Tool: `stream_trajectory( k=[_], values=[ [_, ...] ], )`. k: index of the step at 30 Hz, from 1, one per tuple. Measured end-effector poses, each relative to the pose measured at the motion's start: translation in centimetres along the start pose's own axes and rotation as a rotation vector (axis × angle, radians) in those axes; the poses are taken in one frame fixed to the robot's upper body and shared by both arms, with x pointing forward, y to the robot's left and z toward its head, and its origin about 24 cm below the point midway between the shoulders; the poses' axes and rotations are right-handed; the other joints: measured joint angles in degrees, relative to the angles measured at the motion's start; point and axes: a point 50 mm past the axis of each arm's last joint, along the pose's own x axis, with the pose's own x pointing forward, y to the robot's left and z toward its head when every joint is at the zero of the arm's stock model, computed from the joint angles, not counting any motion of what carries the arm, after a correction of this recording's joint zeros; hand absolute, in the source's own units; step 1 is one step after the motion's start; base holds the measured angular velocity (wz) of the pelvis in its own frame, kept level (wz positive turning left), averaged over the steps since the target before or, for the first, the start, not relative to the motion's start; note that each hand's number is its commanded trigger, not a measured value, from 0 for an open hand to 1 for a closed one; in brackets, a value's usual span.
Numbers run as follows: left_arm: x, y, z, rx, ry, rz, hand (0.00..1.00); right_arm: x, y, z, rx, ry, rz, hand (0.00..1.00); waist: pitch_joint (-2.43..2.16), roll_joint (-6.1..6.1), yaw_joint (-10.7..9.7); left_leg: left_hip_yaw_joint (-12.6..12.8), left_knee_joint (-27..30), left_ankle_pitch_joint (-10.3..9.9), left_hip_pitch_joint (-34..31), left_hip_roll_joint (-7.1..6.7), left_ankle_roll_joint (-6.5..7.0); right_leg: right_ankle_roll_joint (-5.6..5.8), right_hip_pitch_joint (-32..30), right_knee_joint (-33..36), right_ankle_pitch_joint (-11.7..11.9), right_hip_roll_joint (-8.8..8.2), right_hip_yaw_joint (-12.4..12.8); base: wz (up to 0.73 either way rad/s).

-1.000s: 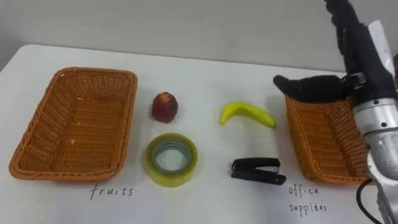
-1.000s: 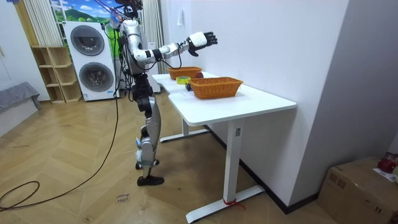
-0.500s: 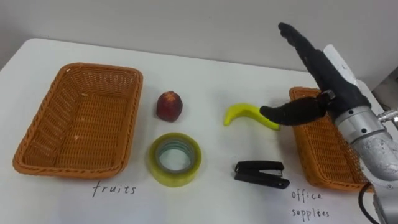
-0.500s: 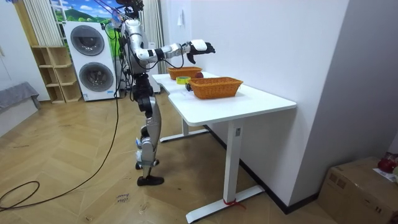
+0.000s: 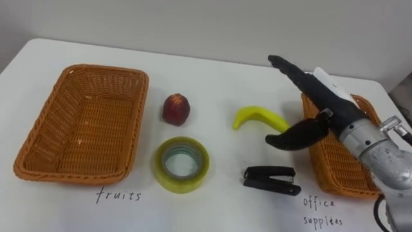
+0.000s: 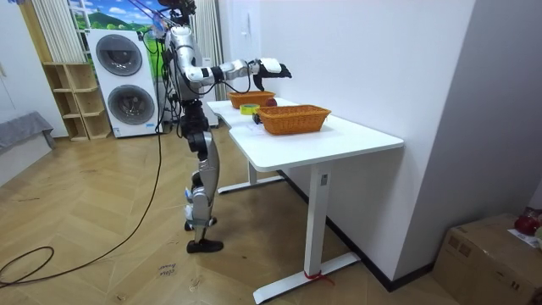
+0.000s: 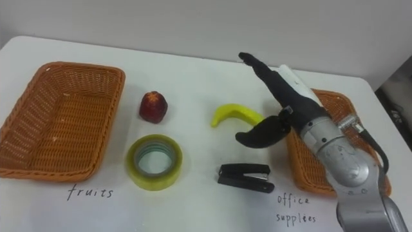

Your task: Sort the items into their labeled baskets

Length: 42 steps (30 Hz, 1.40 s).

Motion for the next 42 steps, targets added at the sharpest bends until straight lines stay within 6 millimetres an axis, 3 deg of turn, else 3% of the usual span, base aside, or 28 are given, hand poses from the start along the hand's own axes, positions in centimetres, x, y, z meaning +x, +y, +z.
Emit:
stream_trajectory(
  k=[8,13,19,36,42],
  values=[
    [0.2,0.4,0.9,-0.003,-0.021,0.01,0.0,0.0,0.8,-0.4,-0.032,0.034,0.118,0.0,-0.24,-0.38,1.2,0.0,0.0,0.0,0.0,0.02,0.0,0.0,-0.1,-0.1,0.0,-0.02,0.0,0.0],
    [0.3,0.7,1.2,0.001,-0.034,0.015,0.0,0.0,2.1,-2.3,0.006,0.118,0.218,0.0,-0.22,-1.03,1.4,0.1,0.0,0.0,0.0,-0.04,0.01,0.0,-0.1,0.0,0.0,-0.11,-0.1,0.0],
    [0.5,1.2,1.6,0.01,-0.053,0.016,0.0,-0.1,3.1,-3.2,0.024,0.173,0.311,0.0,-0.19,-1.03,1.3,0.1,0.0,0.0,0.0,-0.01,0.01,0.0,-0.1,0.0,0.0,-0.05,0.0,0.0],
    [0.5,1.7,2.0,0.012,-0.07,0.027,0.0,-0.4,4.0,-3.8,-0.007,0.243,0.426,0.0,0.17,-0.5,1.5,0.2,-0.1,0.0,-0.6,0.0,0.02,-0.01,-0.8,0.0,0.0,-0.04,0.0,0.0],
    [0.5,1.8,2.5,0.006,-0.093,0.034,0.0,-0.4,4.0,-3.9,-0.01,0.251,0.44,0.0,0.06,-0.65,2.0,0.2,-0.1,0.0,-0.6,-0.01,0.02,-0.01,-0.9,-0.1,0.0,-0.06,0.0,0.0]
  ],
)
